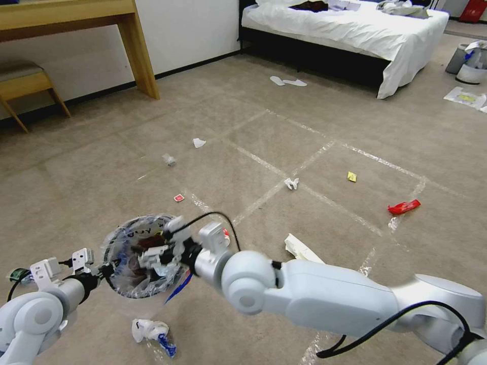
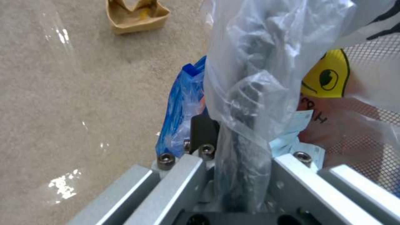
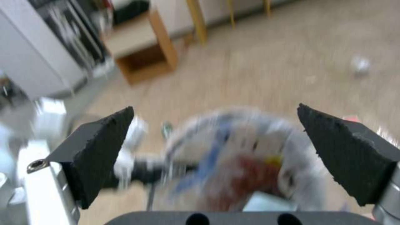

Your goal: Pick up the trash bin and place the garbage on the floor into it.

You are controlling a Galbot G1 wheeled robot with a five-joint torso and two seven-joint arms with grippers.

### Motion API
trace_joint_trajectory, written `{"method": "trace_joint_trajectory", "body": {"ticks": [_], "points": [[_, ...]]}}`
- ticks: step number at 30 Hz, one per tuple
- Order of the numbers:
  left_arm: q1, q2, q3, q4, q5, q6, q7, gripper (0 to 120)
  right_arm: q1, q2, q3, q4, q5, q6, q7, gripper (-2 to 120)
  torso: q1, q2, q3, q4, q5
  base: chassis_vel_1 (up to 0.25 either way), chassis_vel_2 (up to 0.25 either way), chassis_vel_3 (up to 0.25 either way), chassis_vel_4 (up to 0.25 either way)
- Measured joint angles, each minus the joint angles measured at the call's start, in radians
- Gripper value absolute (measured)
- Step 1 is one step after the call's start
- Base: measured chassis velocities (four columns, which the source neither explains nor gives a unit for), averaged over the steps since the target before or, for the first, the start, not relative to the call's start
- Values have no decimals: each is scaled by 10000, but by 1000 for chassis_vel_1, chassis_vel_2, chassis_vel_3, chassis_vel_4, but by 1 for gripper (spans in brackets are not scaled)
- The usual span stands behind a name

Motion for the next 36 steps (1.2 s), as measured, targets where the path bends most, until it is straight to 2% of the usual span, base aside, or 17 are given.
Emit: {"method": "trace_joint_trajectory", "body": {"ticks": [5, 6, 8, 9, 11, 12, 13, 14, 15, 16, 17, 18, 20, 21, 25, 30, 36], "points": [[57, -2, -187, -39, -1, 0, -1, 0, -853, -708, 1516, 444, -814, 652, -813, 100, -1, 0, 0, 1, 1, 0, 0, 0, 0], [65, -54, -258, -58, 17, 0, -3, 0, -1403, -1054, 2410, 598, -1197, 919, -1085, 100, 0, 0, 0, 2, 3, 0, 0, 0, 0], [65, -84, -283, -64, 34, 0, -3, 0, -1567, -1156, 2700, 640, -1295, 984, -1152, 100, 0, 0, 0, 1, 2, 0, 0, 0, 0], [47, -176, -373, -62, 85, 0, -3, 0, -2240, -1528, 3793, 829, -1622, 1229, -1429, 100, 0, 0, 0, -1, 3, 0, 0, 0, 0], [32, -226, -420, -61, 103, 0, -3, 0, -2579, -1673, 4308, 910, -1737, 1328, -1541, 100, 0, 0, 0, 2, 3, 0, 0, 0, 0], [12, -312, -494, -61, 124, 0, -3, 0, -3259, -1949, 5312, 1071, -2033, 1583, -1749, 100, 0, 0, 0, -1, 3, 0, 0, 0, 0], [12, -312, -494, -61, 124, 0, -3, 0, -3259, -1949, 5312, 1071, -2033, 1583, -1749, 100, 0, 0, 0, -1, 3, 0, 0, 0, 0], [2, -427, -578, -61, 150, 0, -3, 0, -4059, -2176, 6254, 1179, -2527, 2051, -1918, 100, -1, 0, -1, -3, 3, 0, 0, 0, 0], [2, -427, -578, -61, 150, 0, -3, 0, -4059, -2176, 6254, 1179, -2527, 2051, -1918, 100, -1, 0, -1, -3, 3, 0, 0, 0, 0], [2, -539, -643, -69, 190, 0, -3, 0, -5051, -2294, 7321, 1161, -3202, 2593, -2097, 100, -1, 0, -1, -1, 5, 0, 0, 0, 0], [2, -539, -643, -69, 190, 0, -3, 0, -5051, -2294, 7321, 1161, -3202, 2593, -2097, 100, -1, 0, -1, -1, 5, 0, 0, 0, 0], [2, -684, -706, -77, 272, 1, -3, 0, -6093, -2299, 8614, 1045, -4012, 2960, -2324, 100, 0, 0, -1, -2, 4, 0, 0, 0, 0], [6, -811, -743, -114, 335, 1, -1, 0, -6957, -2135, 9812, 841, -4795, 3327, -2535, 100, 0, 0, 0, 0, 4, 0, 0, 0, 0], [6, -811, -743, -114, 335, 1, -1, 0, -6957, -2135, 9812, 841, -4795, 3327, -2535, 100, 0, 0, 0, 0, 4, 0, 0, 0, 0], [50, -995, -813, -130, 461, 1, -1, 0, -8264, -1602, 11496, 381, -6022, 3802, -2846, 100, 0, 0, -1, 1, 3, 0, 0, 0, 0], [131, -1074, -843, -159, 518, 1, 15, 0, -9183, -1104, 12161, 157, -6611, 4043, -2947, 100, -1, 0, -1, -1, 3, 0, 0, 0, 0], [209, -1113, -856, -233, 538, 1, 38, 0, -9645, -777, 12383, 76, -6799, 4143, -2990, 100, -1, 0, -1, 1, -1, 0, 0, 0, 0]]}}
